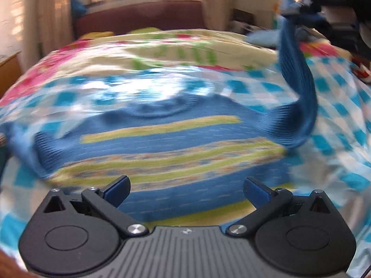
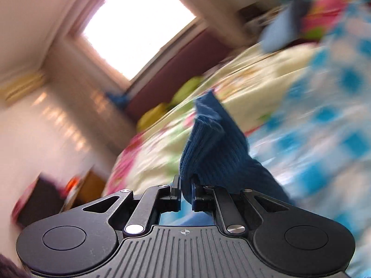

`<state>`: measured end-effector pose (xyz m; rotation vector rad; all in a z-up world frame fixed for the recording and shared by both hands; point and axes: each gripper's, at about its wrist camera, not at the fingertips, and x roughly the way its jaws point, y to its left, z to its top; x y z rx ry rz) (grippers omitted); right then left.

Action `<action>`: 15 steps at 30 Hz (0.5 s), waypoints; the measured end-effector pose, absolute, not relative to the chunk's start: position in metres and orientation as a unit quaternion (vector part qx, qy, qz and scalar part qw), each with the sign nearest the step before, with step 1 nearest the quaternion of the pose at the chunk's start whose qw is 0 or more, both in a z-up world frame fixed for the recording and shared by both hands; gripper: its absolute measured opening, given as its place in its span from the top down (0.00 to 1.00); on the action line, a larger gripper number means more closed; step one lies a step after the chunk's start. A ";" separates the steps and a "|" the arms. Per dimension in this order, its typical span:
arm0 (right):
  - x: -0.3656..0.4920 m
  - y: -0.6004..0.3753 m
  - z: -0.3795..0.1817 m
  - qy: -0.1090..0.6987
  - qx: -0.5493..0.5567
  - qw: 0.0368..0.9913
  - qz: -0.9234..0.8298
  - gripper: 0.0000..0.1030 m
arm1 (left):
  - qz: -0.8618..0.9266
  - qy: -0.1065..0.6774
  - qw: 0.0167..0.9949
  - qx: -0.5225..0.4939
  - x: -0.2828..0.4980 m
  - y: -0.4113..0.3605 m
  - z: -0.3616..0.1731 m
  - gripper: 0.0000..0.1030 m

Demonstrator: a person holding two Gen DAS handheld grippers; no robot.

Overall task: Fold small clothes
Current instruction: 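Carry the sleeve across the sweater front and open the right gripper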

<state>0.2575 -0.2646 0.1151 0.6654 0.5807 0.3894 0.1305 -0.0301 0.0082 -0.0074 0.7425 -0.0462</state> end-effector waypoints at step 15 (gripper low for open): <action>0.236 -0.147 0.075 0.380 0.106 0.896 0.206 0.75 | 0.030 0.351 0.932 -0.083 0.124 0.056 -0.011 0.00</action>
